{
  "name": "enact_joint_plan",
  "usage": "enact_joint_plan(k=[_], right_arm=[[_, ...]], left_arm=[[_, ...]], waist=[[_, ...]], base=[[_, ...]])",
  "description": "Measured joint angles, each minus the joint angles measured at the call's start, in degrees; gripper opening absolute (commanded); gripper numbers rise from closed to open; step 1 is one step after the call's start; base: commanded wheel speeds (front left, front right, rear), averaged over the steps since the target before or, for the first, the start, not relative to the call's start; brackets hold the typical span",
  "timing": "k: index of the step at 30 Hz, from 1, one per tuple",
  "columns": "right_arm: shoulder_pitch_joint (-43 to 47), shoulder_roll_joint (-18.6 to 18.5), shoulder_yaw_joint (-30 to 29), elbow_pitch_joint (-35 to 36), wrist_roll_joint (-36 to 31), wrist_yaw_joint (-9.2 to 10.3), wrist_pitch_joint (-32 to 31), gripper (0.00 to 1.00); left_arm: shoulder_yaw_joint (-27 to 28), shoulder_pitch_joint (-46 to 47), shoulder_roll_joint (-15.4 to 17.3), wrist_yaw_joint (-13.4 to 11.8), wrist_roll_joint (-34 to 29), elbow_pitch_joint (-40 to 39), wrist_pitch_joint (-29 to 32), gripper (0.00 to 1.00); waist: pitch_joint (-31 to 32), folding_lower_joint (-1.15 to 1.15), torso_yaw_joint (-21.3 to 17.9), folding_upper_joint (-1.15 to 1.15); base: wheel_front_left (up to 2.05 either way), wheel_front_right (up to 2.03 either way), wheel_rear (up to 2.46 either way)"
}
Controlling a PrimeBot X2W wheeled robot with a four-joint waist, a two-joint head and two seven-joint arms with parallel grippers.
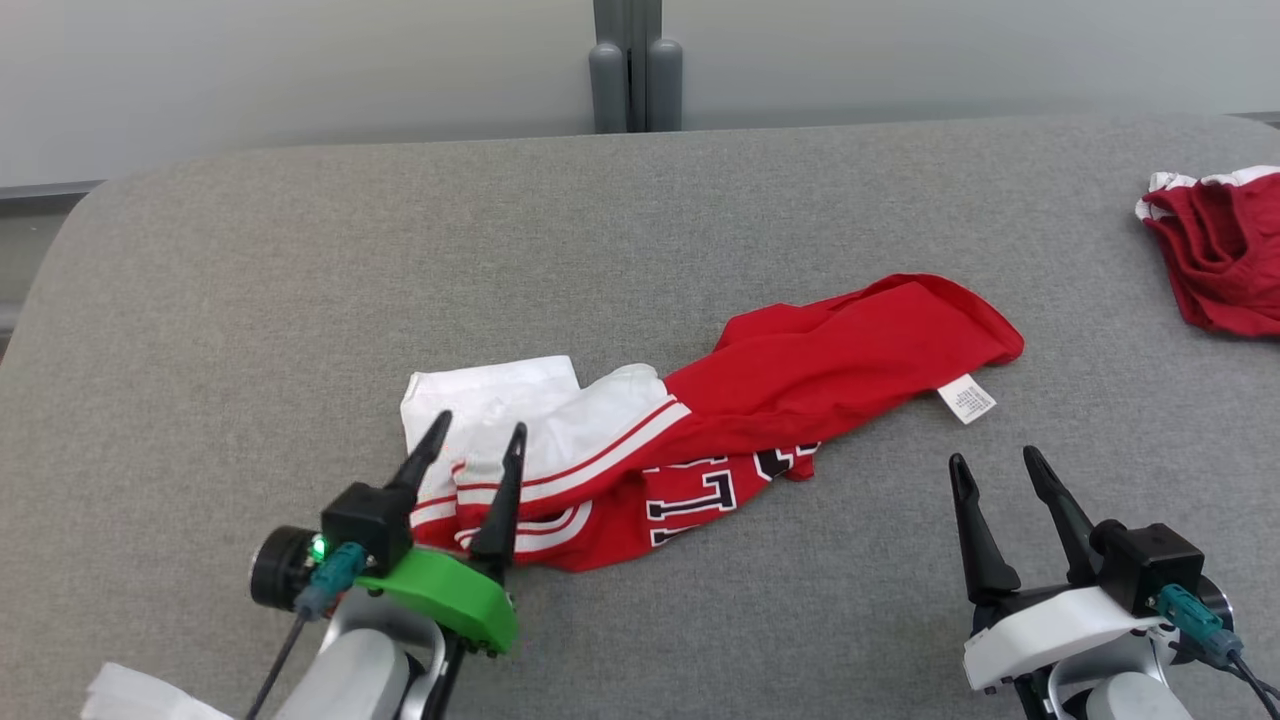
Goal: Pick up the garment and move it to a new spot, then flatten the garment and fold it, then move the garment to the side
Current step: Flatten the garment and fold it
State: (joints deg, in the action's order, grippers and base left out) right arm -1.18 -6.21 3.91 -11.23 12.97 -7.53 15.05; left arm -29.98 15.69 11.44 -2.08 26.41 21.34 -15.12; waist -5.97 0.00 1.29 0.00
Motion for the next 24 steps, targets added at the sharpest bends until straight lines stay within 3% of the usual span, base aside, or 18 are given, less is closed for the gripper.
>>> enact_joint_plan(k=[8, 14, 24], right_arm=[[0.0, 0.1, 0.1, -0.4, 0.4, 0.00, 0.0, 1.00], [-0.4, 0.1, 0.1, -0.8, 0.5, 0.00, 0.0, 1.00], [-0.4, 0.2, -0.7, -1.1, 0.6, 0.00, 0.0, 1.00]], left_arm=[[6.9, 4.0, 3.9, 0.5, -2.3, -2.0, 0.0, 1.00], [6.7, 8.5, 4.8, 1.7, -2.5, 2.0, 1.5, 1.00], [3.3, 7.7, 4.4, 3.0, -1.3, 6.0, 12.1, 1.00]], waist=[[-0.6, 0.00, -1.8, 0.00], [-1.6, 0.00, -3.4, 0.00], [-2.0, 0.00, -5.0, 0.00]], base=[[0.00, 0.00, 0.00], [0.00, 0.00, 0.00], [0.00, 0.00, 0.00]])
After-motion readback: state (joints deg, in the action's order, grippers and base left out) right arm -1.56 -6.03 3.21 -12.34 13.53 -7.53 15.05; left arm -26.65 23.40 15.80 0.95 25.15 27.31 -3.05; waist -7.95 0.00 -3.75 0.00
